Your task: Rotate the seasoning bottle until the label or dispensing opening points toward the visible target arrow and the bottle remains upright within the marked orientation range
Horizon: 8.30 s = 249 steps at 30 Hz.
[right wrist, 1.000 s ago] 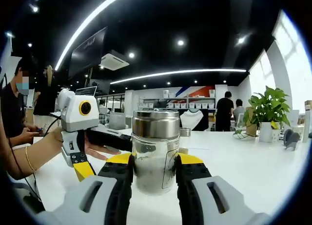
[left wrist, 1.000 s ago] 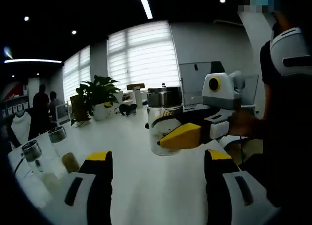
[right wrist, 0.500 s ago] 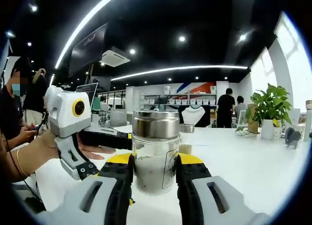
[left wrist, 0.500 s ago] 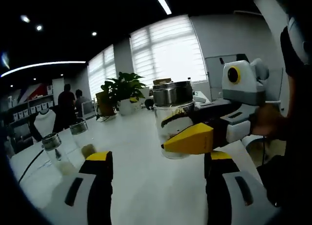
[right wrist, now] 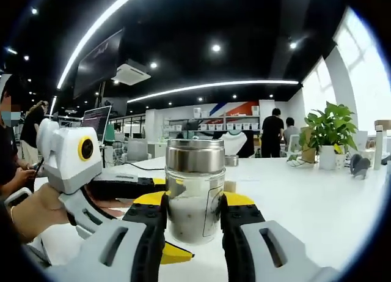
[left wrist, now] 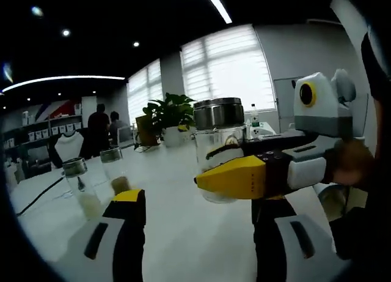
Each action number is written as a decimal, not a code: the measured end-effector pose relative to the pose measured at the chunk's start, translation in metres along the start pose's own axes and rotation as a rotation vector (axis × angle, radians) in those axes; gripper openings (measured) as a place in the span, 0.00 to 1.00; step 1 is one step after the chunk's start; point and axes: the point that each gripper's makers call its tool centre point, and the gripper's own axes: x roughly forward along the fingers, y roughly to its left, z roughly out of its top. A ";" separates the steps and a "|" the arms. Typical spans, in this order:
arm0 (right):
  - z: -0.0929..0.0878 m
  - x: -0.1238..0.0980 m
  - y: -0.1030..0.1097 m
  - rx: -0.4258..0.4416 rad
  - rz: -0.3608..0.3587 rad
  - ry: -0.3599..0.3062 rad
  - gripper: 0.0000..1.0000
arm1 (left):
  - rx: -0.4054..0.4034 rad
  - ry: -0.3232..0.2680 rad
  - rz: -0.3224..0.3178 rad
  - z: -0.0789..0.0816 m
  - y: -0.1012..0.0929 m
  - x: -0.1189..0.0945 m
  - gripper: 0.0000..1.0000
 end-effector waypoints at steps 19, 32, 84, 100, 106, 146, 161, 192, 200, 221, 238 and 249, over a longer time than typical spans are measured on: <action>0.000 0.003 0.005 0.110 -0.068 -0.054 0.32 | -0.007 -0.031 0.078 -0.005 -0.001 0.000 0.67; -0.005 0.001 0.010 0.109 -0.029 -0.013 0.32 | -0.001 -0.027 0.083 -0.006 -0.006 -0.004 0.63; 0.005 -0.002 0.037 -0.030 0.138 -0.002 0.34 | -0.066 -0.177 -0.083 0.005 -0.022 -0.018 0.34; 0.016 -0.006 0.040 0.032 0.210 -0.023 0.34 | -0.059 -0.133 -0.130 -0.006 -0.025 -0.023 0.34; 0.015 -0.006 0.038 0.051 0.194 -0.033 0.33 | -0.057 -0.130 -0.130 -0.006 -0.025 -0.023 0.35; 0.010 -0.005 0.018 0.076 0.064 -0.035 0.32 | 0.248 -0.001 0.400 0.007 -0.025 -0.016 0.41; 0.011 -0.002 0.023 0.092 0.067 -0.035 0.32 | 0.198 0.000 0.504 0.003 -0.018 -0.013 0.41; 0.018 0.002 0.021 0.072 0.029 -0.065 0.32 | 0.148 -0.126 0.646 0.017 -0.005 -0.015 0.38; 0.010 0.001 0.016 0.106 0.023 -0.049 0.32 | 0.144 -0.131 0.552 0.012 -0.006 -0.009 0.37; 0.019 -0.005 0.028 0.059 0.095 -0.064 0.32 | 0.059 -0.196 0.151 0.016 -0.014 -0.014 0.36; 0.020 -0.006 0.066 0.062 0.253 -0.049 0.33 | 0.001 -0.196 -0.109 0.014 -0.016 -0.043 0.36; 0.022 -0.007 0.098 0.041 0.408 -0.017 0.35 | -0.121 -0.241 -0.289 0.011 -0.024 -0.071 0.36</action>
